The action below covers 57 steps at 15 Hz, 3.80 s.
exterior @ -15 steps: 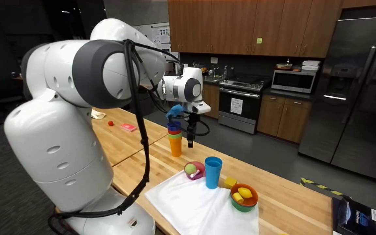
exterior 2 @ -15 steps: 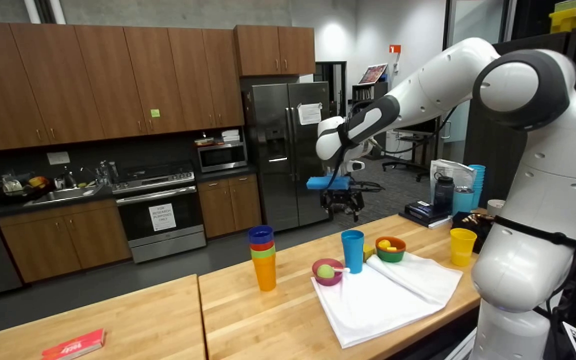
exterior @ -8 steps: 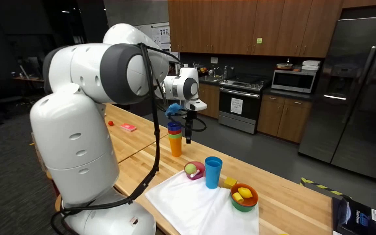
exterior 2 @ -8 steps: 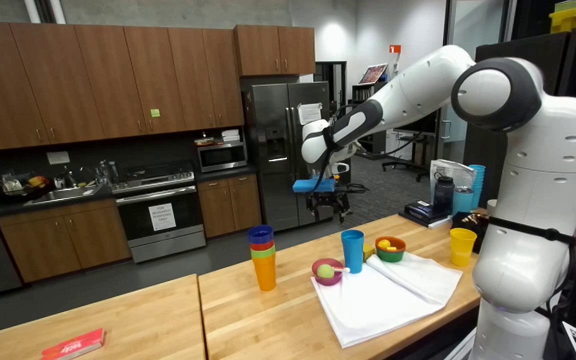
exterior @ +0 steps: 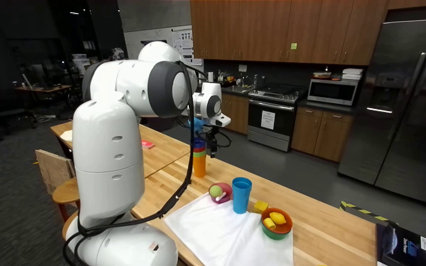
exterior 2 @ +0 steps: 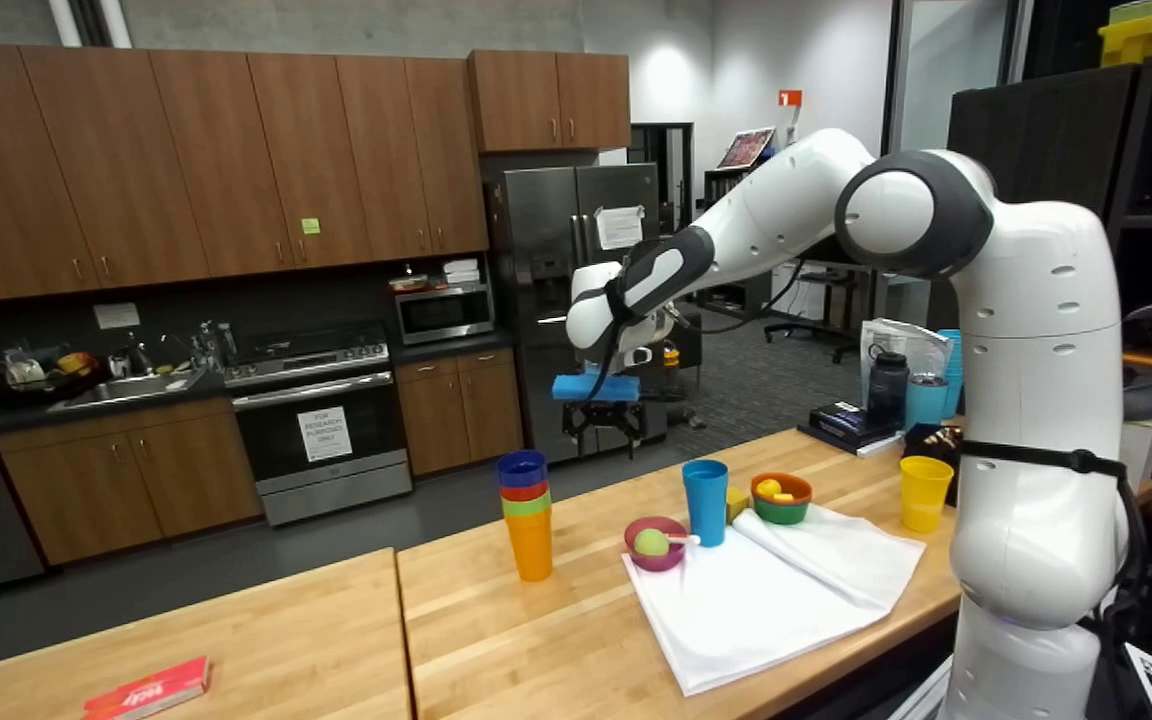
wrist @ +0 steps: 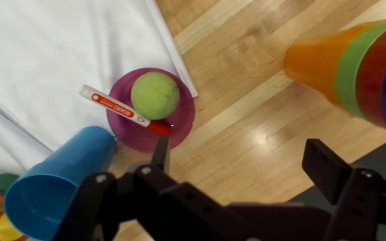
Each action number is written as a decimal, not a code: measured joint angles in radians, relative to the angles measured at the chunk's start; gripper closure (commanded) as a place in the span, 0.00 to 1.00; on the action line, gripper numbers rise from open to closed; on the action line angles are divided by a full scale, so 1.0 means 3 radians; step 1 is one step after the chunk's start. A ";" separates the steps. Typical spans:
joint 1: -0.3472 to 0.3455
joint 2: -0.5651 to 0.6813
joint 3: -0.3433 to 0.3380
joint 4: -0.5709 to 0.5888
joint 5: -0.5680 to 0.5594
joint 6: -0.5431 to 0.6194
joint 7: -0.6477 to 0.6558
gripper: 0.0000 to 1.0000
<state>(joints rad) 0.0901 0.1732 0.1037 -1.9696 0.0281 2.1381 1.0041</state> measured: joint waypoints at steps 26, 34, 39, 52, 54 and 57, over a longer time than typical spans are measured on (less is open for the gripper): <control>0.0387 0.0199 0.0023 0.0512 -0.0809 -0.0181 -0.0960 0.00; 0.0369 0.0321 -0.0001 0.0563 -0.0707 0.0529 -0.1378 0.00; 0.0340 0.0575 -0.0007 0.0650 -0.0212 0.0697 -0.1754 0.00; 0.0352 0.0962 -0.0025 0.1216 0.0135 -0.0011 -0.1937 0.98; 0.0354 0.0983 -0.0026 0.1256 0.0132 -0.0069 -0.1937 1.00; 0.0363 0.1015 -0.0029 0.1316 0.0108 -0.0172 -0.1938 0.98</control>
<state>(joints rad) 0.1989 0.4778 0.0950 -1.5747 0.0605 2.0866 0.4227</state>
